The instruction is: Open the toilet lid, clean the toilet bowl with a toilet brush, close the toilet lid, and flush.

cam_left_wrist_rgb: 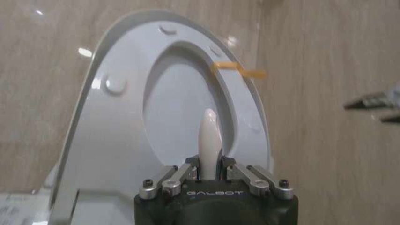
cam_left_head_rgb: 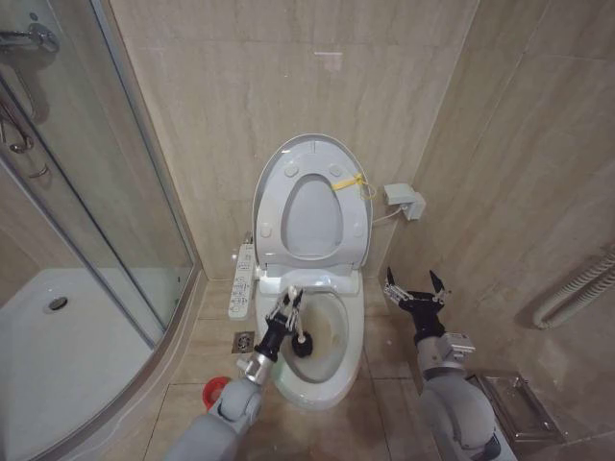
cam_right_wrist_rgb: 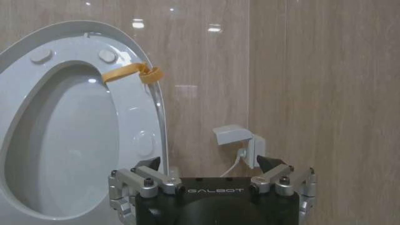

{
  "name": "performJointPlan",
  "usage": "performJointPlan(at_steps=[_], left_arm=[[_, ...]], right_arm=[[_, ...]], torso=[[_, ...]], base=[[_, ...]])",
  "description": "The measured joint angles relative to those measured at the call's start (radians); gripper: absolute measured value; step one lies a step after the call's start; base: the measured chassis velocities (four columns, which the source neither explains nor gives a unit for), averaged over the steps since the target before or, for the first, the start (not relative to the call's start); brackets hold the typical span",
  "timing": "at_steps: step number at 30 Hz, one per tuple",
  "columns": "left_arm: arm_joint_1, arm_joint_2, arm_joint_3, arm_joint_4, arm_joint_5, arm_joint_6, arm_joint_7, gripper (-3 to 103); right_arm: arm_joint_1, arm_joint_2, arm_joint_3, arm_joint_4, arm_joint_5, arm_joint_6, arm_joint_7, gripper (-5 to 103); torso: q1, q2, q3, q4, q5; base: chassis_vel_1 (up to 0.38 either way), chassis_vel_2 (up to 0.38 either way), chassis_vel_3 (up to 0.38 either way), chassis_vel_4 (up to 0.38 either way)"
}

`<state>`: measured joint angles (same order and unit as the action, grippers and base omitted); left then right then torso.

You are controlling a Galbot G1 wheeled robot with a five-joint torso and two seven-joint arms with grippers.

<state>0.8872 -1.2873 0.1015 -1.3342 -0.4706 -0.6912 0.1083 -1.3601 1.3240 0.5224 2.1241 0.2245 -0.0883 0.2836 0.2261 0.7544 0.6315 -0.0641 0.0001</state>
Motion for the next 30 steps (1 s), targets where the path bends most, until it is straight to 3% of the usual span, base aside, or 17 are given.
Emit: performJointPlan(at_steps=[12, 30], left_arm=[[-0.113, -0.051, 0.054, 0.124, -0.010, -0.014, 0.008, 21], [-0.223, -0.212, 0.168, 0.285, -0.002, -0.020, 0.009, 21]], right_arm=[[0.000, 0.000, 0.000, 0.000, 0.000, 0.000, 0.000, 100], [0.000, 0.000, 0.000, 0.000, 0.000, 0.000, 0.000, 100]], torso=[[0.000, 0.000, 0.000, 0.0001, 0.0001], [0.000, 0.000, 0.000, 0.0000, 0.0000]], base=[[0.000, 0.000, 0.000, 0.000], [0.000, 0.000, 0.000, 0.000]])
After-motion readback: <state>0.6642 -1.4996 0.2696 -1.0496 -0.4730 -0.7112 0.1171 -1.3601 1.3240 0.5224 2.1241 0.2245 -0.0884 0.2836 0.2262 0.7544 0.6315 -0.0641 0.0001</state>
